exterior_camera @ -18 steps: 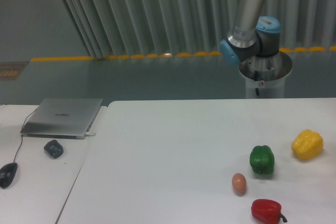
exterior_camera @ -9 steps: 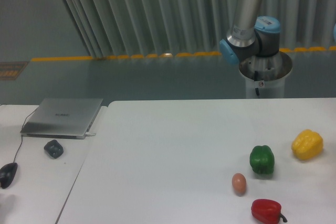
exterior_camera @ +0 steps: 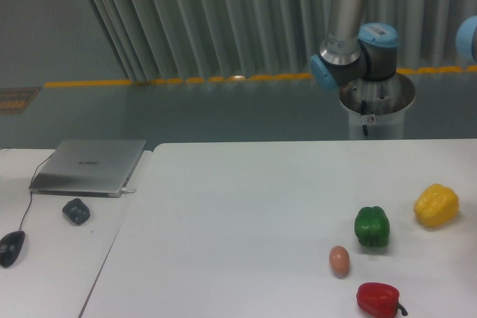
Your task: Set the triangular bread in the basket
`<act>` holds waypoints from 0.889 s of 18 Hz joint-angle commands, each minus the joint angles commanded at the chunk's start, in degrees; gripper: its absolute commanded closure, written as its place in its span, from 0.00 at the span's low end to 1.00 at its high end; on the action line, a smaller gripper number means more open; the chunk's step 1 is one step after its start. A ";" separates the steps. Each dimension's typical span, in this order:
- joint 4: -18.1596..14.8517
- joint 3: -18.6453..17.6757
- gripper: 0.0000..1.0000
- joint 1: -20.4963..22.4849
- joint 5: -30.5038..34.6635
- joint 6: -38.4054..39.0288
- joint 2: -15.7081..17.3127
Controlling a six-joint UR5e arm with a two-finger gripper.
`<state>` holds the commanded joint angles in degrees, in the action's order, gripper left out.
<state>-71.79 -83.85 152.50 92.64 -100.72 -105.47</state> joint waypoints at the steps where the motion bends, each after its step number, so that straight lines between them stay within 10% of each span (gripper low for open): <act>1: -1.23 0.00 0.00 -0.44 0.00 0.00 0.35; 16: -6.96 -1.58 0.00 -2.73 -4.04 0.09 2.90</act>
<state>-78.75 -85.43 149.77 88.60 -100.63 -102.57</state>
